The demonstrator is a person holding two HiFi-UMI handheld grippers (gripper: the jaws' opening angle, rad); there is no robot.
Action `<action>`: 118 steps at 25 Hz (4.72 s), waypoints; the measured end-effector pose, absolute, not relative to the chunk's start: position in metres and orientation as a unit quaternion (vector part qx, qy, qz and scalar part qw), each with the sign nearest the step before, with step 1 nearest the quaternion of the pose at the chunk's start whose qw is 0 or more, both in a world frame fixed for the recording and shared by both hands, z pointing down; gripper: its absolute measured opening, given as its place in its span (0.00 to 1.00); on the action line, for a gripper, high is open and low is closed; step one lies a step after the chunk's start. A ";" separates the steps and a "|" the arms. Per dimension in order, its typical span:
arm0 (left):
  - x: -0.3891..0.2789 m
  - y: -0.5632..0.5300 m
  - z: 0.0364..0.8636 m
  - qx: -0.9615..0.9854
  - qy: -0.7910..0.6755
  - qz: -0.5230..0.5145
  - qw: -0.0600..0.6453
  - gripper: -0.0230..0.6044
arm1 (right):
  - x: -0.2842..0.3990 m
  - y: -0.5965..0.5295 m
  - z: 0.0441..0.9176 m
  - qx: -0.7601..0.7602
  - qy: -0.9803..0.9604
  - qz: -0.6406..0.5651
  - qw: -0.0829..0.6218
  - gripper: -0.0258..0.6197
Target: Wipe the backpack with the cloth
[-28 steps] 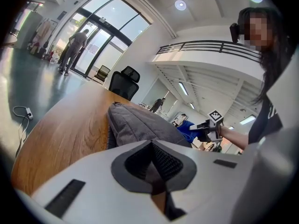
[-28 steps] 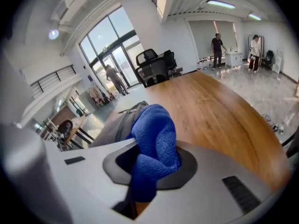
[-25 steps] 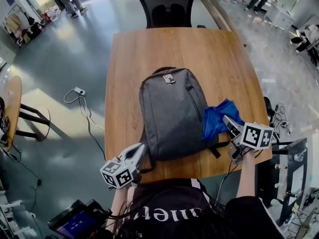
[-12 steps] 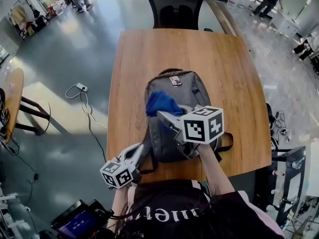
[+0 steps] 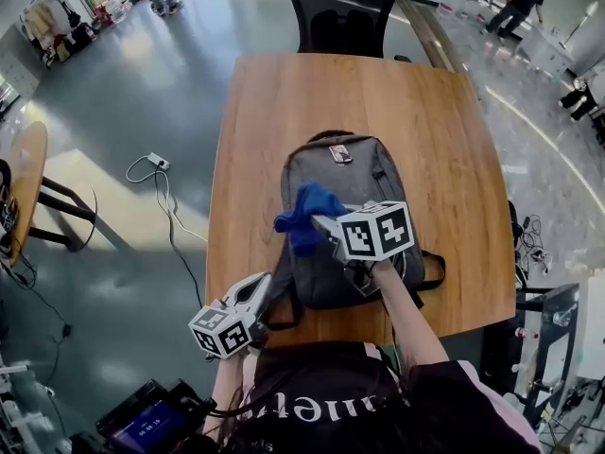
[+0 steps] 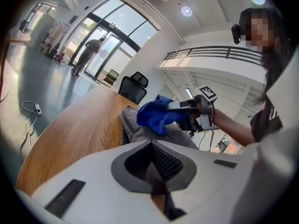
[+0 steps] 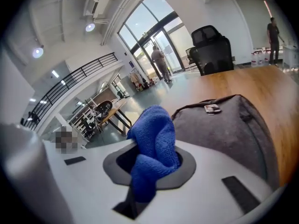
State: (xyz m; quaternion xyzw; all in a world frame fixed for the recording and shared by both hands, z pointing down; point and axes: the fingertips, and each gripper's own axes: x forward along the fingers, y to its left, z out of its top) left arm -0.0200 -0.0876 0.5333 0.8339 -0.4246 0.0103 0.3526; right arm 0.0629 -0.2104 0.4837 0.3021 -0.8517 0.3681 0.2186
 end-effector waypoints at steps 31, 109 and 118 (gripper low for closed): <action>0.002 -0.093 0.526 0.849 -0.395 0.022 0.350 0.04 | 0.281 -0.246 0.416 0.479 -0.799 0.345 0.120 0.14; -0.044 -0.107 0.560 0.817 -0.430 -0.011 0.385 0.04 | 0.036 -0.393 0.527 0.324 -0.826 0.270 0.374 0.14; -0.044 -0.118 0.561 0.818 -0.431 -0.007 0.382 0.04 | 0.190 -0.427 0.537 0.441 -0.759 0.282 0.388 0.14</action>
